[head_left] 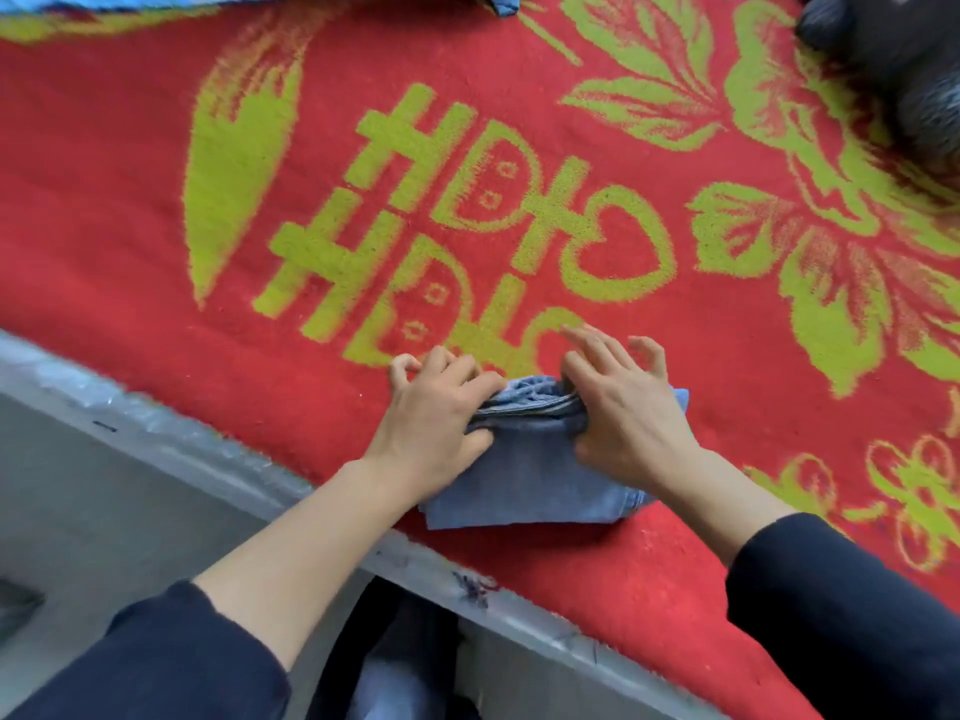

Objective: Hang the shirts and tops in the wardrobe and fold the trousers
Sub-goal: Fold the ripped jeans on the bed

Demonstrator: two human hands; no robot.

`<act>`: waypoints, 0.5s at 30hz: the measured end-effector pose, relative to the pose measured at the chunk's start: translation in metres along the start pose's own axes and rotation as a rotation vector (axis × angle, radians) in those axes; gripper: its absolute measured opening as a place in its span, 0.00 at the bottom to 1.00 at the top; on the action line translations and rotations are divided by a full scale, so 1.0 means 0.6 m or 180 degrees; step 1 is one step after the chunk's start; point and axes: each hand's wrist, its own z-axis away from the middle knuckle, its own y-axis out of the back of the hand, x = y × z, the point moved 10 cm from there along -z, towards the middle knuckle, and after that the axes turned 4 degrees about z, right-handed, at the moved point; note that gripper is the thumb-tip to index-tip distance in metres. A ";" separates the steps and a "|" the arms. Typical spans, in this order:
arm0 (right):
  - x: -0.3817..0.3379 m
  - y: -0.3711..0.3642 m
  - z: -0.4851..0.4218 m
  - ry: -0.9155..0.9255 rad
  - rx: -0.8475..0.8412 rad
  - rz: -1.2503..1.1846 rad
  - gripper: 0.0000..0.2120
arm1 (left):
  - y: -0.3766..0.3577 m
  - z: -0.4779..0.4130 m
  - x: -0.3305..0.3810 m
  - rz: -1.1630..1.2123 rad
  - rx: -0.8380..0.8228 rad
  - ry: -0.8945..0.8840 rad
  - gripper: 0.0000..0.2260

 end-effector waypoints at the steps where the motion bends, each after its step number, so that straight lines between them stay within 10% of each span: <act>1: -0.021 0.013 0.013 0.0164 -0.0032 -0.0006 0.23 | 0.014 0.025 0.008 0.0021 0.0159 -0.0034 0.16; 7: -0.137 0.068 0.100 0.0573 -0.0311 -0.0307 0.31 | 0.077 0.197 0.042 0.0298 0.0677 -0.0097 0.15; 11: -0.276 0.091 0.143 0.1276 0.0110 -0.0210 0.05 | 0.103 0.335 0.001 0.0360 0.0891 0.0295 0.15; 15: -0.434 0.075 0.163 0.1674 0.0119 -0.0083 0.06 | 0.121 0.477 -0.074 0.0237 0.0993 0.0572 0.16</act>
